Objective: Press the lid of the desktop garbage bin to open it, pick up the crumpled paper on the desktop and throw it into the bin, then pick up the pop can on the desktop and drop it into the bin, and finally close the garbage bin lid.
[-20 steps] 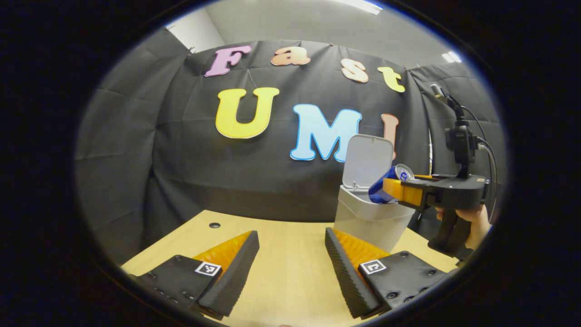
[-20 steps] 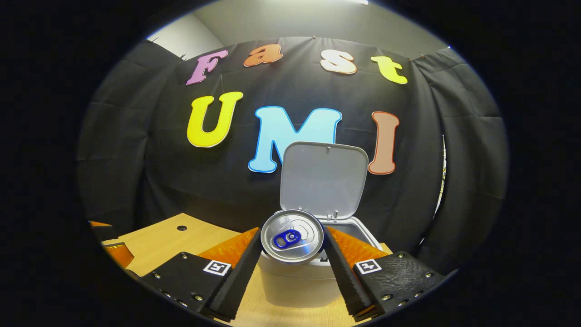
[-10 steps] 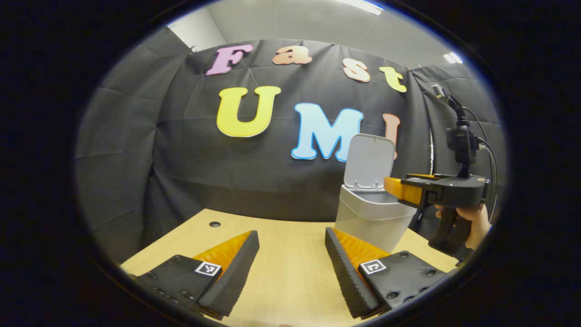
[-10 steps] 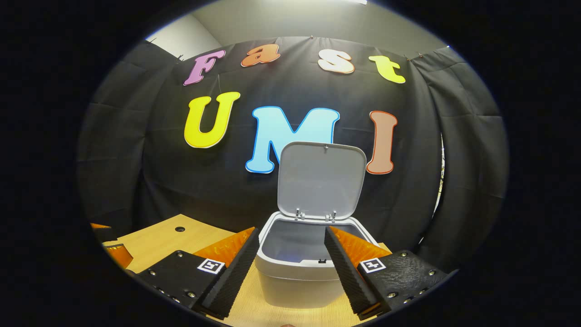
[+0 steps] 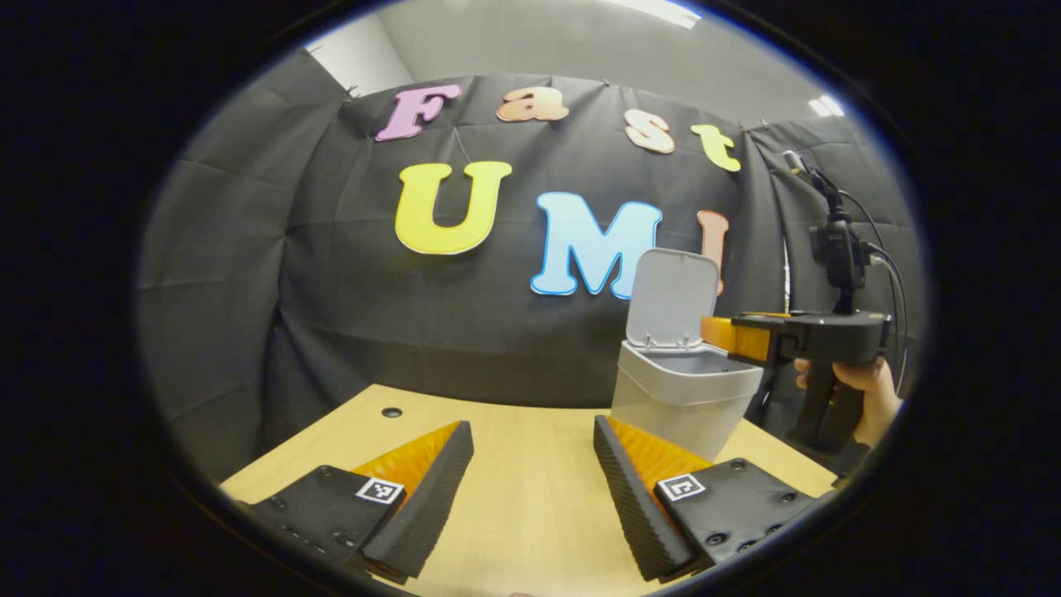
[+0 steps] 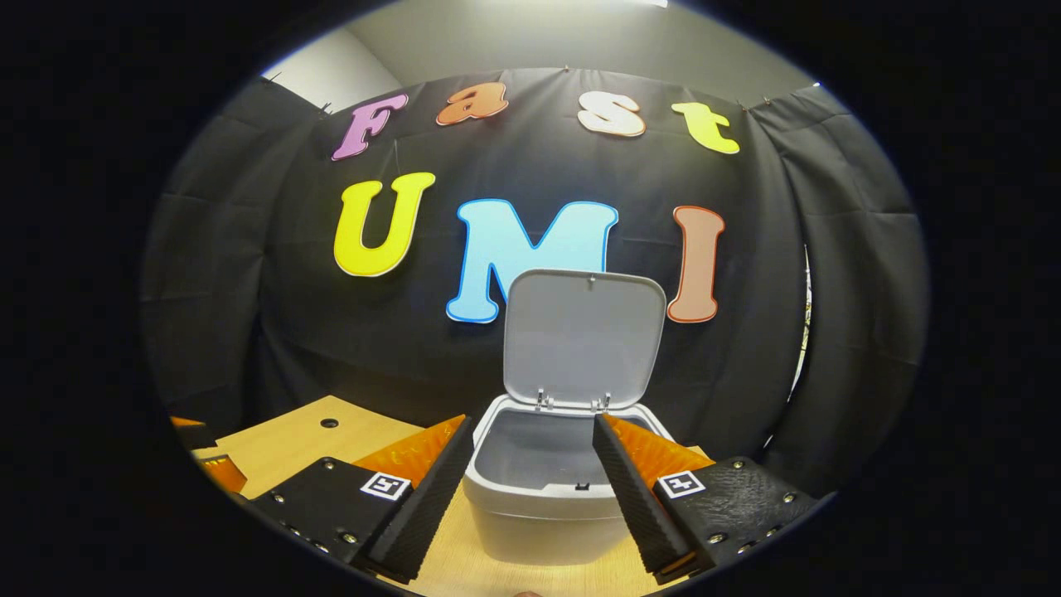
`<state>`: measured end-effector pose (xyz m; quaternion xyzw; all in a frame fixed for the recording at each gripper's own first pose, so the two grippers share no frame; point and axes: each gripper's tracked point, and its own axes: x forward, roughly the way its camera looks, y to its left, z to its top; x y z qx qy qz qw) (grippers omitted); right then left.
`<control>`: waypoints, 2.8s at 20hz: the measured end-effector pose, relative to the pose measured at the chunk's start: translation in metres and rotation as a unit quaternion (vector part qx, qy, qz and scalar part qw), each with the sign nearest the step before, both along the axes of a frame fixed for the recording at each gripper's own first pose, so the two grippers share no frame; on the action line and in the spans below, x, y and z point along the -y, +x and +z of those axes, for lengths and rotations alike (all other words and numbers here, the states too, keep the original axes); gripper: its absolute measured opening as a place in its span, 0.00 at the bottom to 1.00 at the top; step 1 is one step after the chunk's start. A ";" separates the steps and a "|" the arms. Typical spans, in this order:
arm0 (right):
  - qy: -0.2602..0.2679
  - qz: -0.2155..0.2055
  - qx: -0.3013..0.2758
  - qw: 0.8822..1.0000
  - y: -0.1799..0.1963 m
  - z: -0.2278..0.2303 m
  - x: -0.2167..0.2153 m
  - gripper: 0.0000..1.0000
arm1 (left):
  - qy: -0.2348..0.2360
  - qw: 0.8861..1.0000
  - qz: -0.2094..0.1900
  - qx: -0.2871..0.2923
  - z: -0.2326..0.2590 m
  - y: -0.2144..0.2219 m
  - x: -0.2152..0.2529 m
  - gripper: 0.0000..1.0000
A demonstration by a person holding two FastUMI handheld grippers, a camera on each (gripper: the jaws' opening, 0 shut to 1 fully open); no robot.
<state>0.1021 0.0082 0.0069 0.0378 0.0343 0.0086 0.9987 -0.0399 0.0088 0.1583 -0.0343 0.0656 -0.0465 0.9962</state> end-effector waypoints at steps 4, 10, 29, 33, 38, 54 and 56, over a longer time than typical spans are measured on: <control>0.002 -0.009 0.003 1.000 0.013 0.022 0.009 0.93 | -0.006 1.000 -0.018 0.003 0.004 -0.001 0.007 0.96; -0.002 -0.013 -0.004 1.000 0.038 0.044 0.018 0.93 | -0.010 1.000 -0.023 0.015 0.010 -0.001 0.003 0.95; -0.008 -0.076 0.040 0.996 0.124 0.110 0.060 0.93 | -0.025 0.999 0.029 0.016 0.007 -0.008 -0.032 0.95; -0.004 -0.086 0.048 0.995 0.143 0.112 0.064 0.93 | -0.030 0.999 0.037 0.017 0.007 -0.009 -0.033 0.96; 0.015 -0.095 0.053 0.994 0.165 0.113 0.071 0.93 | -0.034 0.998 0.050 0.017 0.007 -0.014 -0.039 0.96; 0.043 -0.076 0.022 0.996 0.167 0.100 0.067 0.93 | -0.032 0.998 0.056 0.017 0.005 -0.010 -0.043 0.96; 0.044 -0.074 0.017 0.996 0.161 0.099 0.066 0.93 | -0.032 0.998 0.055 0.018 0.005 -0.010 -0.042 0.96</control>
